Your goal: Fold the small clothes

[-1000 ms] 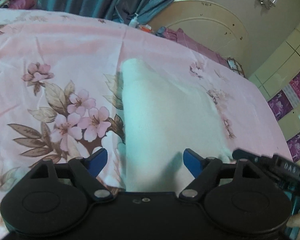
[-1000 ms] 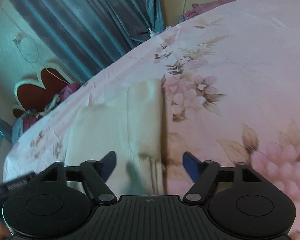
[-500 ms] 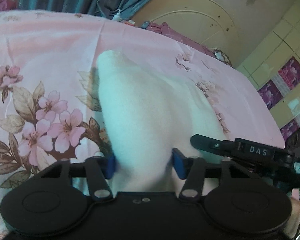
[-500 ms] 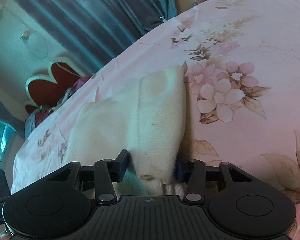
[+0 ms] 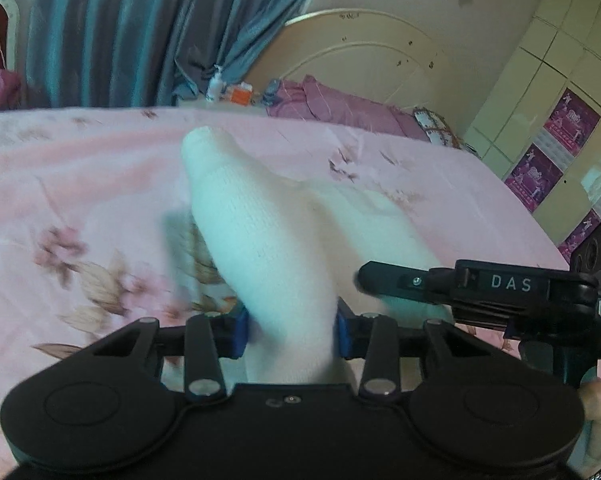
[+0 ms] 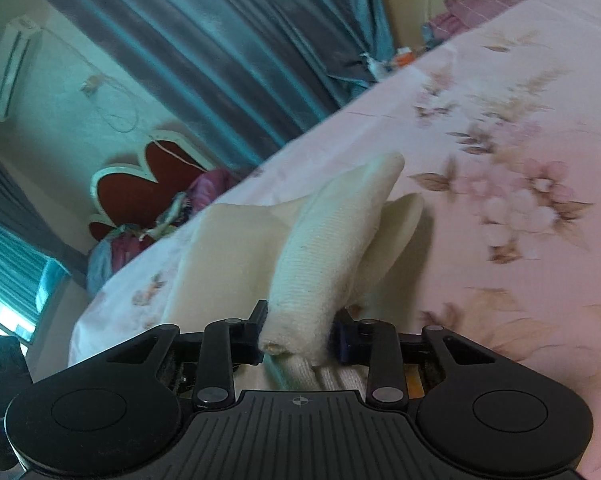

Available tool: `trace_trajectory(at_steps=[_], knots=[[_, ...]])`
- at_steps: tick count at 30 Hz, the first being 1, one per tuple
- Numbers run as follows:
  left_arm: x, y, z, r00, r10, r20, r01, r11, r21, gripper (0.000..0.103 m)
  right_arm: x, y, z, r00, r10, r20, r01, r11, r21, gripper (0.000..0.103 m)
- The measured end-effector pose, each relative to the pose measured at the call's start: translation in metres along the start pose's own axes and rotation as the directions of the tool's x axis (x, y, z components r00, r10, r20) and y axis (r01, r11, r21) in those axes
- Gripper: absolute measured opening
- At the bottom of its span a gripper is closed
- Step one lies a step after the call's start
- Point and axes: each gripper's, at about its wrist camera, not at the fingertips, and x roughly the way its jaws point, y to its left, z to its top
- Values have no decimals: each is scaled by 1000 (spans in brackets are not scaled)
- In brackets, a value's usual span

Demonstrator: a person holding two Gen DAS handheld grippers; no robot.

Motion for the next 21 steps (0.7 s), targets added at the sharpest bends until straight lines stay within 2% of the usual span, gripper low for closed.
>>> trace_trajectory(at_steps=[5,12,21], knots=[[-40,33,2,999,29,34,-29,1000,3,39,16,48,-14,999,43,-4,-43,999,-15,31],[-87,108,-3,998,20,53,-19,1000,-15,39,59,124,-53,999,34,-5,-34,999,-30,32],[-132,216,-9,997,56,59,-53,997,-54,39,145,208,-102,998,53,-42,-55,998,-31,31]])
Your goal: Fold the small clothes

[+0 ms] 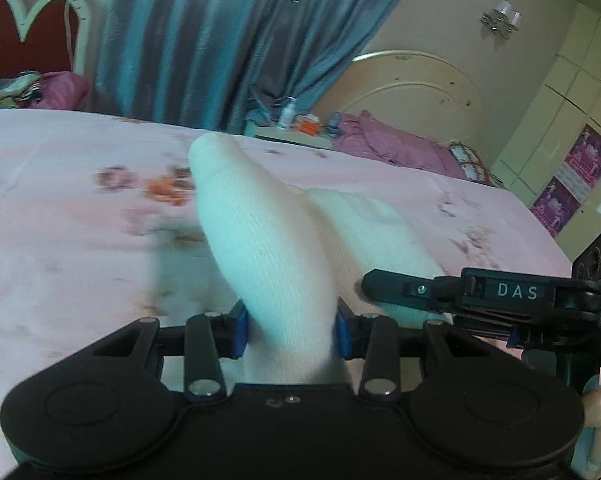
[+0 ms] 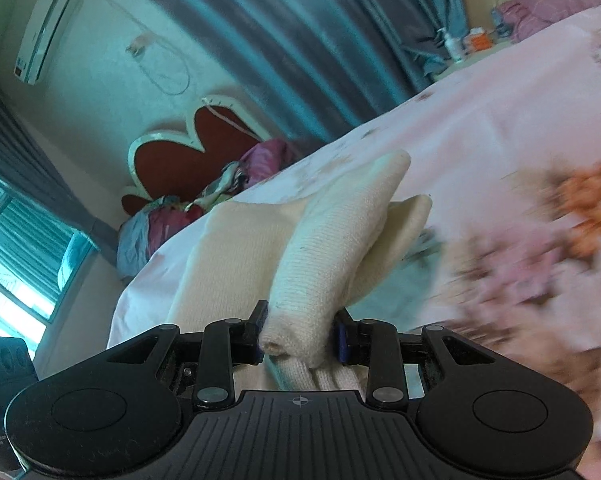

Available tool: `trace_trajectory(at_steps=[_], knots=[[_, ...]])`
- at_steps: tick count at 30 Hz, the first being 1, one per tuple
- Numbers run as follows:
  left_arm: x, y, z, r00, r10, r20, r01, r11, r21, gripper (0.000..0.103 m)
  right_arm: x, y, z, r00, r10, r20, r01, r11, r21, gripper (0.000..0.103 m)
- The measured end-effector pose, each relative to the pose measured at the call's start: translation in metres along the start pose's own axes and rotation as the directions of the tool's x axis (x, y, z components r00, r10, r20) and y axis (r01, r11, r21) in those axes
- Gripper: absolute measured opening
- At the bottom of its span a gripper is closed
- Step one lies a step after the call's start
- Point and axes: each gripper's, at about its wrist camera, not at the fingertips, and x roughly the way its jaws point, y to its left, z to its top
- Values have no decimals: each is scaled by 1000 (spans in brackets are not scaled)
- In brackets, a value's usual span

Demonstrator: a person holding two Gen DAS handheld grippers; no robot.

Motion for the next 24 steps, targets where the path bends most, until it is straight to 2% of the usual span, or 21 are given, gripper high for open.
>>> trace_trajectory(at_steps=[7,11,13,14,16,17,19,21,24], knots=[[-6,61,-4,999,45,13,-44,998,-47,39,62,26,-15,999,13,-46,-14,1000,-13,32],[2,90,-13,998,69,11,-68,995,-66,39,86,23,-21,998,-9,-67,8,1000,-14,32],[10,102,-21,995,96,-20,-97,993,-70,45,94,17,-24,997,-42,-71,40,999,-20,32],[14,109,-26,995,99,-34,-101,992,-71,47,96,12,-27,996,-55,-75,54,998,-9,32],[15,114,-33,995,97,-31,-99,993,-71,63,98,0,-30,994,-78,-74,80,997,17,32],[15,114,-35,994,102,-33,-104,992,-67,65,97,-5,-32,994,-79,-71,81,996,30,33],[14,111,-35,994,105,-37,-106,993,-50,67,92,-10,-32,994,-98,-49,100,994,52,40],[7,111,-34,993,113,-24,-114,992,-50,67,85,-7,-28,994,-110,-26,112,993,46,41],[-11,116,-27,990,127,63,-121,988,-92,64,73,3,-20,988,-151,23,151,989,3,41]])
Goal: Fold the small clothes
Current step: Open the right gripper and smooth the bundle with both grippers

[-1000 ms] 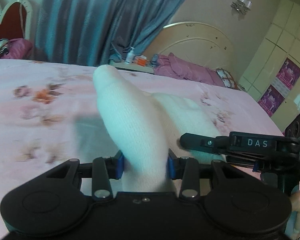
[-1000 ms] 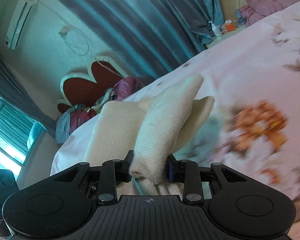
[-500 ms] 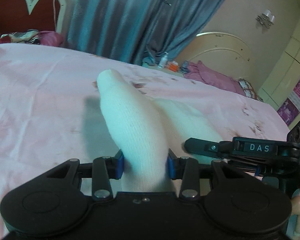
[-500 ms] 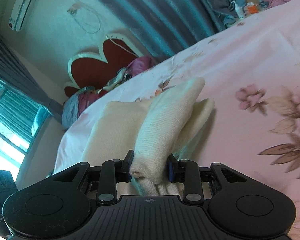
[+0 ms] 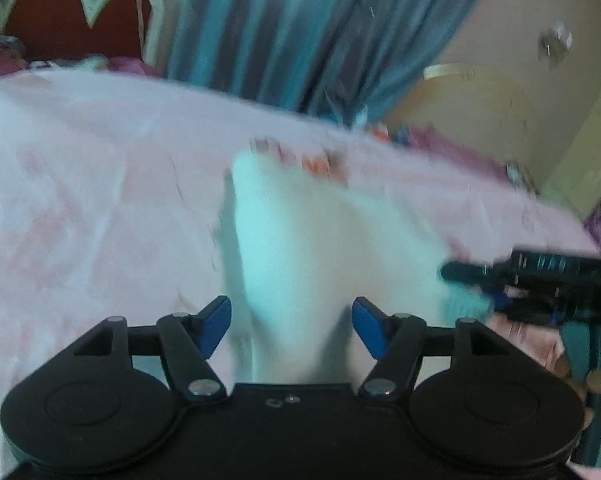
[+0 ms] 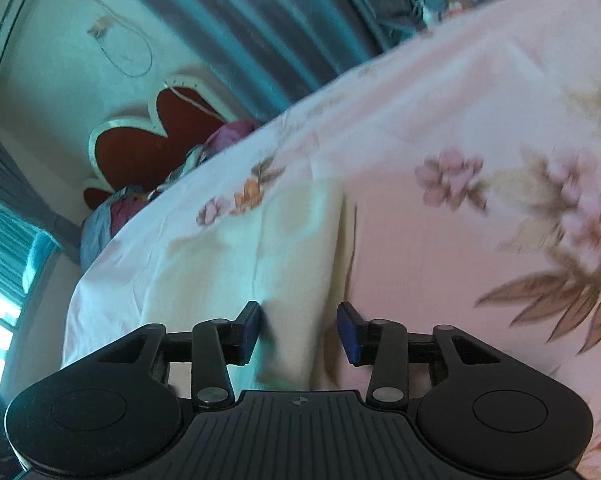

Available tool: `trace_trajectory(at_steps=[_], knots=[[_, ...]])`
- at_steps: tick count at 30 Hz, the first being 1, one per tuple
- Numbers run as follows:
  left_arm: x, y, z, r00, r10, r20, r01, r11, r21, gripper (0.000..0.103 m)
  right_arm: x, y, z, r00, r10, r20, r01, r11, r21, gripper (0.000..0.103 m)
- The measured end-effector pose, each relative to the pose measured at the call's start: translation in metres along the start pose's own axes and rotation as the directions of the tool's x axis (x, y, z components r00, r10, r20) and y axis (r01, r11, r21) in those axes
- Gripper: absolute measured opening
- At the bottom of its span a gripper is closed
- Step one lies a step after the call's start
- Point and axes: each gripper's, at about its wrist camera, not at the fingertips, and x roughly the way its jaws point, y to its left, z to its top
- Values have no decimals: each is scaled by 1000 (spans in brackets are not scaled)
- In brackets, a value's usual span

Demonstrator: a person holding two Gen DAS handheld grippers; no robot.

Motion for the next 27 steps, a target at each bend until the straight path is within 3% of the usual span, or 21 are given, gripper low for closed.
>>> trace_trajectory(at_steps=[4,7,10,12,15,19,22,27], knots=[[-6,-6,16,997,-14,69,15,1000,-12,61,-4,15,11,998,-21,64,24,999,-45,41],[10,-13,20,999,-26,44,27,1000,-16,58,8,32,12,997,-15,70,21,996,-84,41],[27,-14,17,1000,19,20,-18,1000,-6,58,26,42,11,998,-29,55,35,993,-115,41],[38,-14,13,998,54,-15,-54,999,0,62,41,44,11,996,-72,45,78,988,-131,41],[47,-3,9,998,48,-51,-49,998,-32,67,64,35,7,985,-174,8,173,971,-167,40],[40,-2,8,997,50,-54,-53,997,-52,67,64,41,6,978,-205,24,205,953,-224,40],[25,-5,5,998,52,-43,-54,997,-48,65,40,43,4,988,-148,44,154,968,-198,41],[8,-11,-3,998,55,-42,-56,998,-28,63,-3,60,-20,994,-98,45,107,952,-286,41]])
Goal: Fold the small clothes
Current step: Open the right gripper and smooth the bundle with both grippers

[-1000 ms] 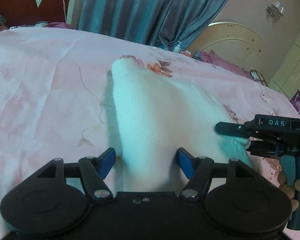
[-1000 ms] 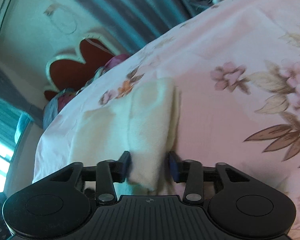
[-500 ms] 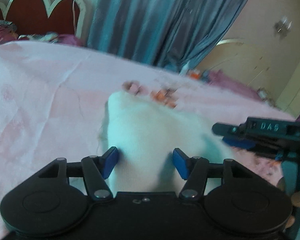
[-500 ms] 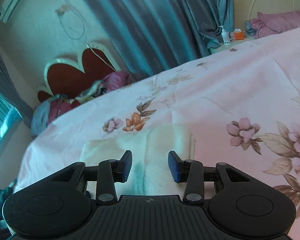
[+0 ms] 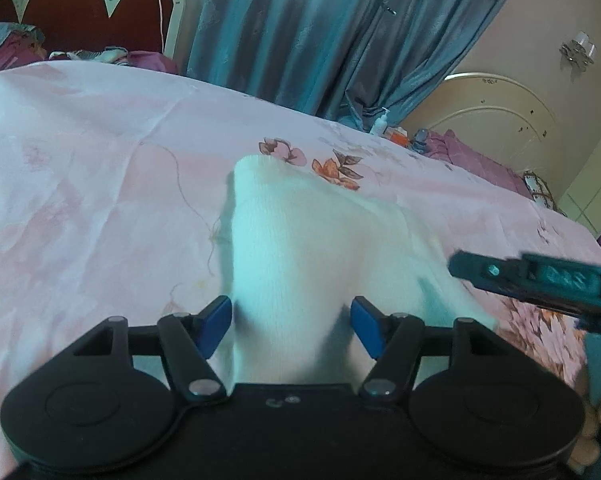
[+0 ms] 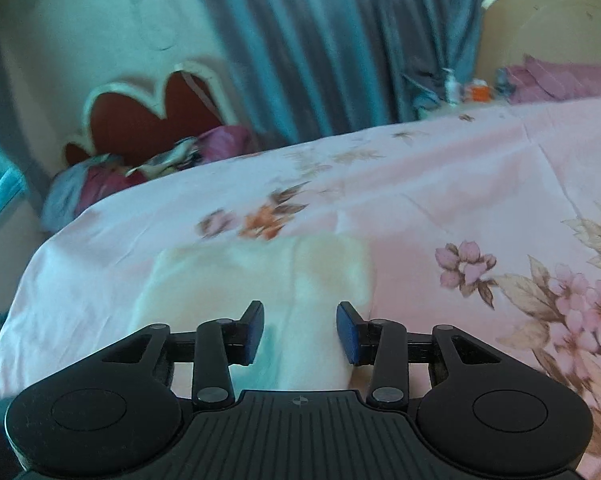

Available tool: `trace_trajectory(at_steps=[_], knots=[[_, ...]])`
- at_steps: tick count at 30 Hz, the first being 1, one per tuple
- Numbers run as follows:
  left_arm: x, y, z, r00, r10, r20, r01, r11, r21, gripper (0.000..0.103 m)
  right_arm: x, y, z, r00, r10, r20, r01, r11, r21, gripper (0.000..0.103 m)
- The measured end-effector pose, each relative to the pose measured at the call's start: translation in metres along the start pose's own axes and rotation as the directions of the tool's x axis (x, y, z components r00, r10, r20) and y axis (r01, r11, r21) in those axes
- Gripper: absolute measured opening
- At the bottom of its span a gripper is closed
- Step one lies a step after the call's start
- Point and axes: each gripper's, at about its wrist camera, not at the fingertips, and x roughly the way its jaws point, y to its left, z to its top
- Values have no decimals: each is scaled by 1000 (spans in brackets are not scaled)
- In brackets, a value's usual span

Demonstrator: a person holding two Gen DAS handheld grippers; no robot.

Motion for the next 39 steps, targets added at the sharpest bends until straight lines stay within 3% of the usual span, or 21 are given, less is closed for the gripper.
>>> trace_trajectory(at_steps=[11,12,13,14,18,23,24,25,32,35,39], knots=[[-11,-10,-40,996,-2,-86,8,998,59,63,-40,6,-70,994,20,-107,-18,1000,18,40],[-11,-12,-43,996,-1,-86,7,998,70,63,-39,7,-76,992,-7,-122,7,1000,-2,36],[-11,-14,-44,996,0,-87,7,997,75,63,-35,8,-82,989,-45,-140,41,999,-29,11],[-12,-15,-45,996,-2,-90,9,997,79,63,-31,6,-88,987,-73,-141,68,997,-46,9],[-15,-19,-48,996,11,-91,0,992,123,66,-37,3,-89,986,-89,-143,89,996,-8,9],[-15,-21,-53,995,38,-98,-22,986,162,91,-31,11,-92,979,-122,-161,115,992,-53,8],[-14,-23,-54,994,51,-99,-34,985,170,101,-29,11,-91,978,-123,-166,116,992,-53,9],[-13,-24,-55,992,69,-107,-49,984,173,103,-31,9,-94,978,-123,-166,114,992,-60,8],[-12,-26,-54,986,95,-138,-69,980,184,103,-35,10,-100,980,-131,-150,124,991,-51,9],[-14,-23,-53,979,112,-167,-91,987,132,103,-36,7,-99,982,-120,-148,118,993,-26,9],[-15,-34,-54,971,160,-178,-127,975,184,103,-36,6,-99,982,-118,-147,116,993,-16,9]])
